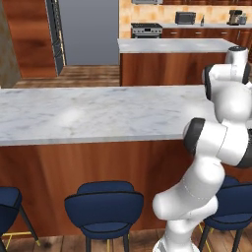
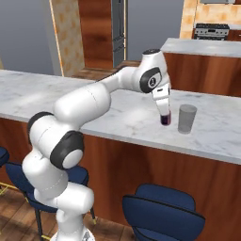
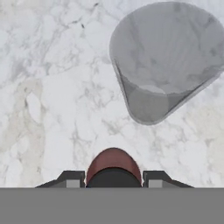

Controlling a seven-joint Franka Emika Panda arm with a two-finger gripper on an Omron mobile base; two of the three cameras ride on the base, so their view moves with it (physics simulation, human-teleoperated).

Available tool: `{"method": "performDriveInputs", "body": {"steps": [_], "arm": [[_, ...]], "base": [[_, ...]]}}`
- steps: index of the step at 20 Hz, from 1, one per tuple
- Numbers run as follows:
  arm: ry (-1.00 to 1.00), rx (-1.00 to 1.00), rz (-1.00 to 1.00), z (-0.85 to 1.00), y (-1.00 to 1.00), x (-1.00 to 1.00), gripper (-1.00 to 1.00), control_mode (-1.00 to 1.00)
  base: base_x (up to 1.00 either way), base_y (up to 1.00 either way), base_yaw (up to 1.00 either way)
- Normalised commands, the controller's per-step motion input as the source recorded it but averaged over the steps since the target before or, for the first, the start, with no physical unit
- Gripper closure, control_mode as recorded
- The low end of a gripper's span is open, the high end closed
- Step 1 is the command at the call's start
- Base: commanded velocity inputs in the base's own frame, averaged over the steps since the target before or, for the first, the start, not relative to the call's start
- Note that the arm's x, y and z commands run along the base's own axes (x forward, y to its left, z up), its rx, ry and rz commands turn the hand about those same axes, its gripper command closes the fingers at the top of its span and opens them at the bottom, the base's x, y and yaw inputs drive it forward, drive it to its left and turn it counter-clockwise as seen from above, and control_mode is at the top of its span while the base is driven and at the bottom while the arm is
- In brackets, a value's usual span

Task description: There is a wine glass and glass cup on the dining counter. Place the wine bottle next to the wine glass and the juice bottle next to the glass cup.

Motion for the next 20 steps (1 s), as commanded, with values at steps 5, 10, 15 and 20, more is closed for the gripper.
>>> {"method": "performDriveInputs", "body": {"steps": [5,10,15,20], "arm": [[0.0,0.0,0.0,-0.24,-0.1,0.04,1.0,-1.0],[0.0,0.0,0.0,-0.23,-0.1,0.04,1.0,-1.0],[-0.01,0.0,0.0,-0.18,-0.21,0.14,1.0,-1.0],[0.0,0.0,0.0,-0.26,-0.23,0.0,1.0,-1.0]], "base": [[0.0,0.0,0.0],[0.0,0.0,0.0],[0.0,0.0,0.0],[0.0,0.0,0.0]]}}
